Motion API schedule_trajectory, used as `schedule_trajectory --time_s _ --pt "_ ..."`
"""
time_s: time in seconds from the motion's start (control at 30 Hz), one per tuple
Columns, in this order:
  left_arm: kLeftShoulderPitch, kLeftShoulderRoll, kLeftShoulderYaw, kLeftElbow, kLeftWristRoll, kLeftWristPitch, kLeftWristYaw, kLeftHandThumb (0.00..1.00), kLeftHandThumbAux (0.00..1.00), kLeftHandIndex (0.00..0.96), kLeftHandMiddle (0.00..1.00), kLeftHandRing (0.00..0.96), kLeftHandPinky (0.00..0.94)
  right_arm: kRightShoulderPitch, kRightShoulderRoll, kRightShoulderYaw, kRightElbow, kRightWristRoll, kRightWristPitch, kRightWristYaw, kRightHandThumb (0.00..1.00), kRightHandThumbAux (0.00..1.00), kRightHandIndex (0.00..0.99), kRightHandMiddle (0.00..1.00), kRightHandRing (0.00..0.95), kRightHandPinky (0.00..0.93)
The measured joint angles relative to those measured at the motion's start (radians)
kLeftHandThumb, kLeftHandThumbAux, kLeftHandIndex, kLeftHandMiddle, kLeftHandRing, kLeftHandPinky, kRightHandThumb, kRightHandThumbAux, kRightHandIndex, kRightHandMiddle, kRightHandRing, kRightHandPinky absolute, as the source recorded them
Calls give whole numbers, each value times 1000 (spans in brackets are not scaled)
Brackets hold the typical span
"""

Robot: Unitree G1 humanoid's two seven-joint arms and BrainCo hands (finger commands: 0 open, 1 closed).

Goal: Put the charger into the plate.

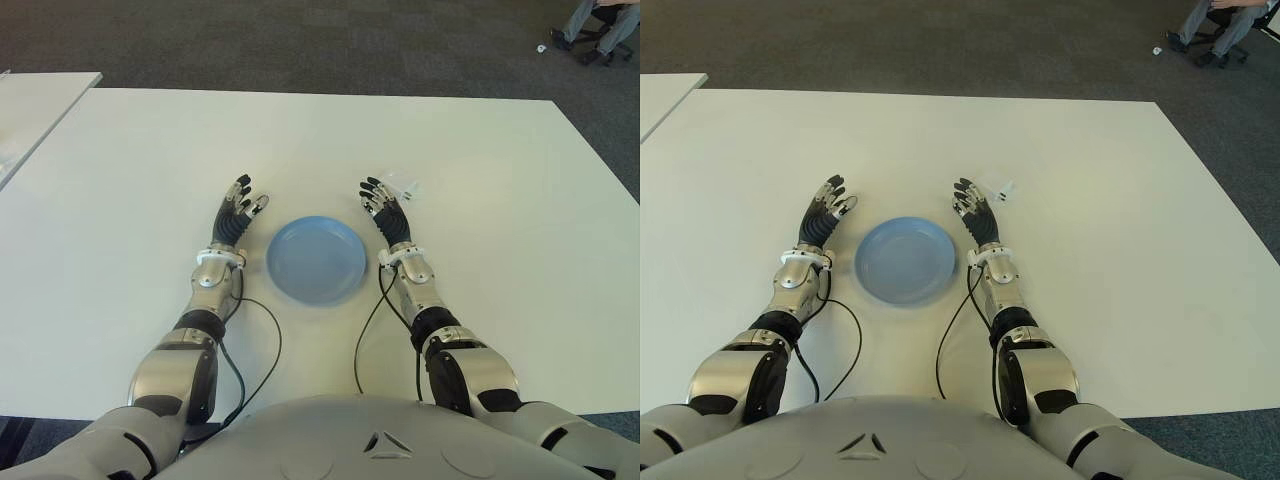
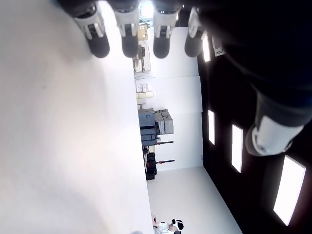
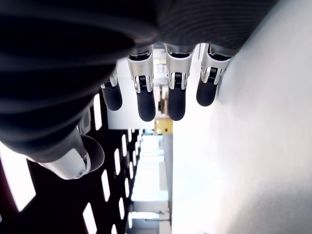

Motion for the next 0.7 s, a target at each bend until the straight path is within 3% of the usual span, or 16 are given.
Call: schedule_trajectory --time_s 0.3,0.7 --pt "-3 0 -2 -3 1 19 3 0 544 0 34 31 50 98 24 -3 -179 -18 39 -149 57 710 81 96 95 140" --pt "-2 0 -5 -14 2 28 10 0 555 0 43 41 61 164 46 -11 -266 -17 9 -227 213 740 103 109 102 161"
